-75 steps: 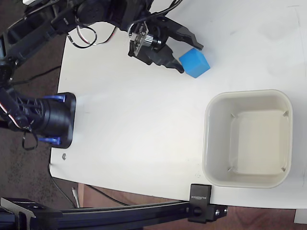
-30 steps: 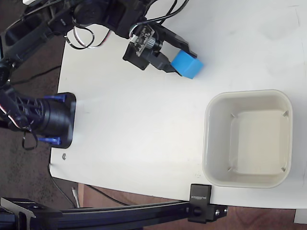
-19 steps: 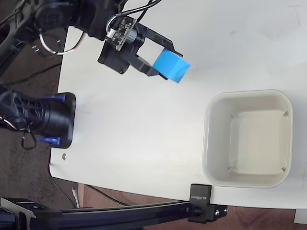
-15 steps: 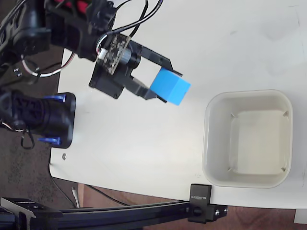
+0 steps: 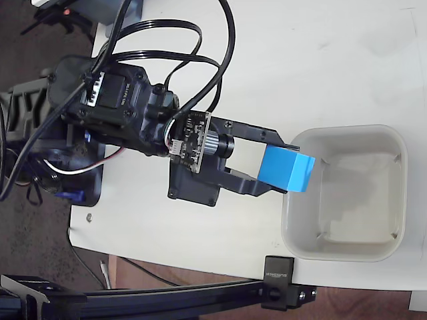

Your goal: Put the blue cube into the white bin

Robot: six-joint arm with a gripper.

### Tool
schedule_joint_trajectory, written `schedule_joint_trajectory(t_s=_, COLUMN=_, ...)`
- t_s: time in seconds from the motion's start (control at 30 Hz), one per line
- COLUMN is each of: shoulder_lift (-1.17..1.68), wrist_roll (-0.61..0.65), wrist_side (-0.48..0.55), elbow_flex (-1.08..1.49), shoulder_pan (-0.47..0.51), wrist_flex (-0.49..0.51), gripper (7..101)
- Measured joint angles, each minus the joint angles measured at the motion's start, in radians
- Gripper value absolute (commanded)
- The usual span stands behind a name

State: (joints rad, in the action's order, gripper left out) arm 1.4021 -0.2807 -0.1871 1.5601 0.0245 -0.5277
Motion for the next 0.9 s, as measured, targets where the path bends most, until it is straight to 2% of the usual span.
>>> schedule_joint_trajectory(t_s=0.17, shoulder_lift=0.0, wrist_roll=0.052, wrist_side=0.061, elbow_flex=0.06, shoulder_pan=0.04, wrist_flex=0.19, gripper=33.9)
schedule_joint_trajectory(t_s=0.27, shoulder_lift=-0.015, wrist_roll=0.077, wrist_side=0.092, elbow_flex=0.063, shoulder_pan=0.057, wrist_flex=0.258, gripper=33.9)
schedule_joint_trajectory(t_s=0.43, shoulder_lift=-0.089, wrist_roll=0.095, wrist_side=0.13, elbow_flex=0.043, shoulder_pan=0.084, wrist_flex=0.279, gripper=36.0)
schedule_joint_trajectory(t_s=0.63, shoulder_lift=-0.143, wrist_roll=0.109, wrist_side=0.13, elbow_flex=0.0, shoulder_pan=0.095, wrist_flex=0.299, gripper=40.1)
schedule_joint_trajectory(t_s=0.67, shoulder_lift=-0.149, wrist_roll=0.112, wrist_side=0.13, elbow_flex=0.0, shoulder_pan=0.1, wrist_flex=0.31, gripper=45.2)
schedule_joint_trajectory(t_s=0.83, shoulder_lift=-0.175, wrist_roll=0.101, wrist_side=0.13, elbow_flex=0.0, shoulder_pan=0.109, wrist_flex=0.356, gripper=92.7)
schedule_joint_trajectory(t_s=0.87, shoulder_lift=-0.175, wrist_roll=0.1, wrist_side=0.13, elbow_flex=0.0, shoulder_pan=0.109, wrist_flex=0.356, gripper=99.5)
schedule_joint_trajectory(t_s=0.9, shoulder_lift=-0.176, wrist_roll=0.1, wrist_side=0.13, elbow_flex=0.0, shoulder_pan=0.109, wrist_flex=0.356, gripper=100.0)
